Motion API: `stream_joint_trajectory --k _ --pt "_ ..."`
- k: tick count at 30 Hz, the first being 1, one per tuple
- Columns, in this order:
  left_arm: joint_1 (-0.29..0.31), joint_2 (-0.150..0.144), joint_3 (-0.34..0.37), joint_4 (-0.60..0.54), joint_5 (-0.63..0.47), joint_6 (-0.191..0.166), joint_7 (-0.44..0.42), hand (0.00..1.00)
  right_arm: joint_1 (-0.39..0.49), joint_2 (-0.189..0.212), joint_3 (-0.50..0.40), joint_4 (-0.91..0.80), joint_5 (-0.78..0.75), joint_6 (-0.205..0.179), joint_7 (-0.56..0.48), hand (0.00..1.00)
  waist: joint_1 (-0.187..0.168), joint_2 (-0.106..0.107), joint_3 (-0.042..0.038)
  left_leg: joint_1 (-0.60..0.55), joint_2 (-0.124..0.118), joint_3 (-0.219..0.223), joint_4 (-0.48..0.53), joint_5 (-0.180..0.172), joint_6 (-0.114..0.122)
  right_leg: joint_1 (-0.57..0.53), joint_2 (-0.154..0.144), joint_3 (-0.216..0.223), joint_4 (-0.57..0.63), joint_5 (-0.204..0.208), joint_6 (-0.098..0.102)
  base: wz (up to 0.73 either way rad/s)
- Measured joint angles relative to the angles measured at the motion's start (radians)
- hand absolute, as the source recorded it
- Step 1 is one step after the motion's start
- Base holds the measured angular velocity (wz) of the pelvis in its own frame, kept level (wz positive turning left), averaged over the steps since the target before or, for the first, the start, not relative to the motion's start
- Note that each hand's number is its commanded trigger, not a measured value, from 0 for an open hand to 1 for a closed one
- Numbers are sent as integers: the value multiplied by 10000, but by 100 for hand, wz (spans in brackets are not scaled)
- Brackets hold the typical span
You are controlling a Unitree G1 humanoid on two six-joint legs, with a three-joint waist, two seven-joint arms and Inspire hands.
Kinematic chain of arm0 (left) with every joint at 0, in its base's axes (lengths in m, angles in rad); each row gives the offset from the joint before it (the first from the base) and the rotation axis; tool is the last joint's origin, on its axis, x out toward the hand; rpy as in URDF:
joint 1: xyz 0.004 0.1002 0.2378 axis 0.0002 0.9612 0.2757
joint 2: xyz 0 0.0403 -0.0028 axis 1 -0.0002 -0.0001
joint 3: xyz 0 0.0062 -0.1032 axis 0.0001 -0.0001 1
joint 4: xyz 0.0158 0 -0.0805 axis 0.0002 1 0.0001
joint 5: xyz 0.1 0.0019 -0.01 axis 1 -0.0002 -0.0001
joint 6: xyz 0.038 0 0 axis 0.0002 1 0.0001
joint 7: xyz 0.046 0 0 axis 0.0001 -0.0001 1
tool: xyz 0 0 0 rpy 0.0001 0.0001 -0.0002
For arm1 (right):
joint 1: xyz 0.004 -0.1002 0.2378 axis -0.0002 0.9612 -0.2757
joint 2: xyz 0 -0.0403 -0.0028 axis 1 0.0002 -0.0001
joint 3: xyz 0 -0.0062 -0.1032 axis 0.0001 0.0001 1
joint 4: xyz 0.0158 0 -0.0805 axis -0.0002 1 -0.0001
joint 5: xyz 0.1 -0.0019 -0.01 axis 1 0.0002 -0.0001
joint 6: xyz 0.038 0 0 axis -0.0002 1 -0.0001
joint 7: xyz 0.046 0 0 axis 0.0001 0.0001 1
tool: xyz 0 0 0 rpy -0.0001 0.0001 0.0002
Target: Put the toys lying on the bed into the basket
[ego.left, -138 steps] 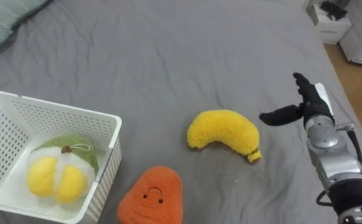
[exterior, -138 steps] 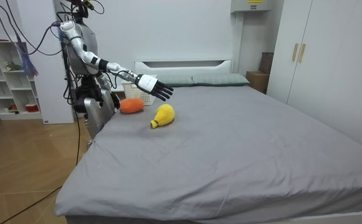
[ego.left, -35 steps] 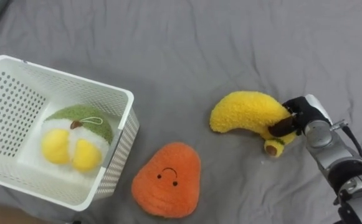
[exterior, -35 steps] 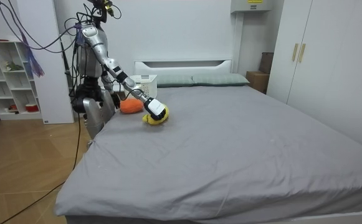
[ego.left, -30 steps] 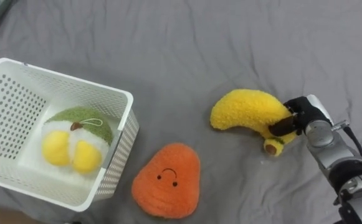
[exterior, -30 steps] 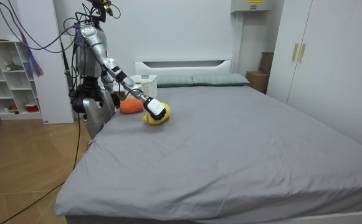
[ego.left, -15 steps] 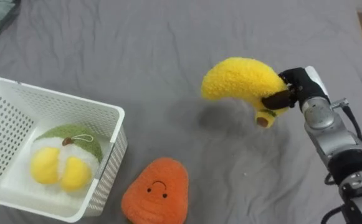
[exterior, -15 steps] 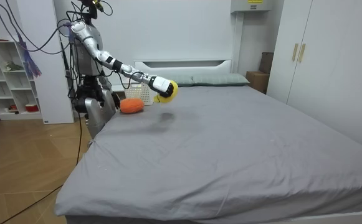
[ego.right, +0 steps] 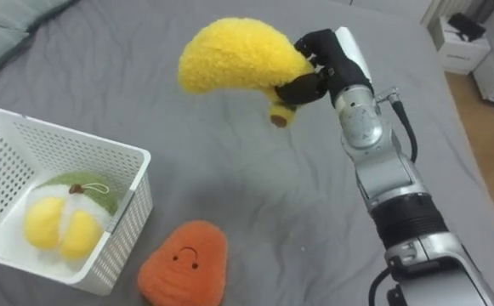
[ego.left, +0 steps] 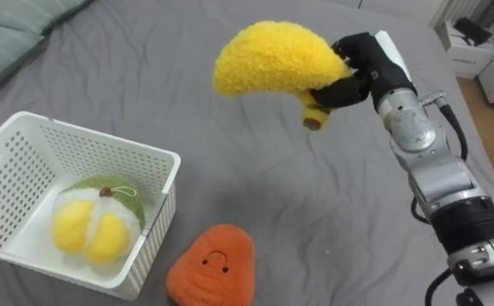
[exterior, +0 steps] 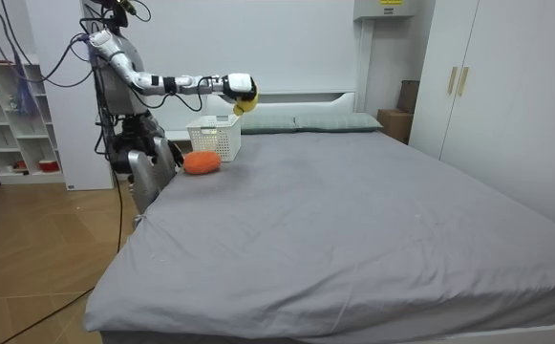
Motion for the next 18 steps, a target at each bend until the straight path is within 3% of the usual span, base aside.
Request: stream_joint_trajectory --k 5,10,14,18 --pt "-78 -93 11 -11 78 3 -6 0 -15 135 555 -548 -677 105 209 100 289 17 8 8 19 -63 -124 0 -7 -41 14 -51 1 -12 19 4" --pt "-123 -293 391 -318 739 107 -51 0 -16 208 575 -796 -1033 147 325 100 536 4 6 -1 -19 -333 -125 5 -8 68 -26 -260 -17 -24 40 15" --pt "-136 -294 403 -328 759 125 -48 0 -125 425 577 -800 -1357 229 326 100 776 -27 13 4 -56 -395 -110 7 -4 99 -57 -262 -6 -53 87 6" --pt "-173 -295 392 -289 737 152 16 0 -145 686 834 -799 -1375 395 412 100 1034 -18 75 149 -100 -504 -96 4 3 308 -108 -382 -2 -114 185 8"
